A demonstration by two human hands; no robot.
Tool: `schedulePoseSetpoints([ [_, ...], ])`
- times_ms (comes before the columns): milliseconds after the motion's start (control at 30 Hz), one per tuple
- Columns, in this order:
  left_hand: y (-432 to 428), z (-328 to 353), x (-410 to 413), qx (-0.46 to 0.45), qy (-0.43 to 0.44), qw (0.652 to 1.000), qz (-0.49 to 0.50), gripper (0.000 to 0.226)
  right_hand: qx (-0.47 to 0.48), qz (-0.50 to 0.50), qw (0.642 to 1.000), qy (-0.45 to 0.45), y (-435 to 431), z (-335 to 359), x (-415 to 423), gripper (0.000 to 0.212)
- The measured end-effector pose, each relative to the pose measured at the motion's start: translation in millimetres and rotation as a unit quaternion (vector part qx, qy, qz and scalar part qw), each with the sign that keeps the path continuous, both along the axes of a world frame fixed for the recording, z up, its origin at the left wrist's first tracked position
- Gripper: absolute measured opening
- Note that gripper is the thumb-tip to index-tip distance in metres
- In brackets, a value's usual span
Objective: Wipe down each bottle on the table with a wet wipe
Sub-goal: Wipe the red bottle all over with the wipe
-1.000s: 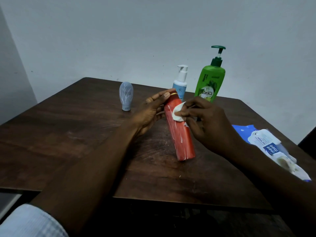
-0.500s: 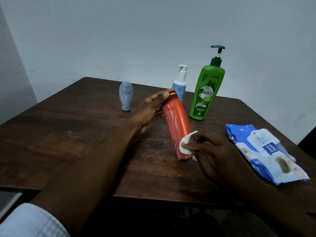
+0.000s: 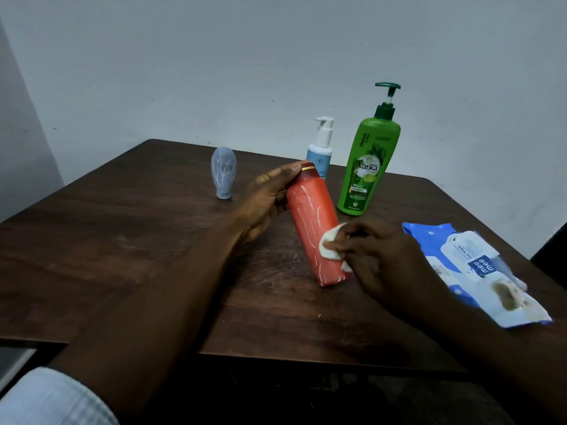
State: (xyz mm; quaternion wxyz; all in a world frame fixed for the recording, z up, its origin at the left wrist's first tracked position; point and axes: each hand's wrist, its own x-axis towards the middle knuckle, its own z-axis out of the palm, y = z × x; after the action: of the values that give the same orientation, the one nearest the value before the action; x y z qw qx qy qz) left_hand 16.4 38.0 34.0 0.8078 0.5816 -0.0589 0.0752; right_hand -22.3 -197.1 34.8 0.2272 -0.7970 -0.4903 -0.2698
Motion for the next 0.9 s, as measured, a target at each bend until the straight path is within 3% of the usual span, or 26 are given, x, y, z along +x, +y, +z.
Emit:
schedulePoseSetpoints([
  [100,0.2,-0.6,0.3,0.003,-0.007,1.000,-0.006,0.022,0.007,-0.026,0.999,0.034,12.4,13.0,23.9,0.026],
  [467,1.9,3.5,-4.3,-0.041,-0.022,0.999,0.000,0.022,0.040,-0.018,0.999,-0.005,64.7,57.7,62.1,0.020],
  [900,1.3,-0.4,-1.8,-0.028,-0.027,0.999,0.011,0.024,0.053,-0.026,0.998,-0.017,61.9,50.1,63.3,0.020],
])
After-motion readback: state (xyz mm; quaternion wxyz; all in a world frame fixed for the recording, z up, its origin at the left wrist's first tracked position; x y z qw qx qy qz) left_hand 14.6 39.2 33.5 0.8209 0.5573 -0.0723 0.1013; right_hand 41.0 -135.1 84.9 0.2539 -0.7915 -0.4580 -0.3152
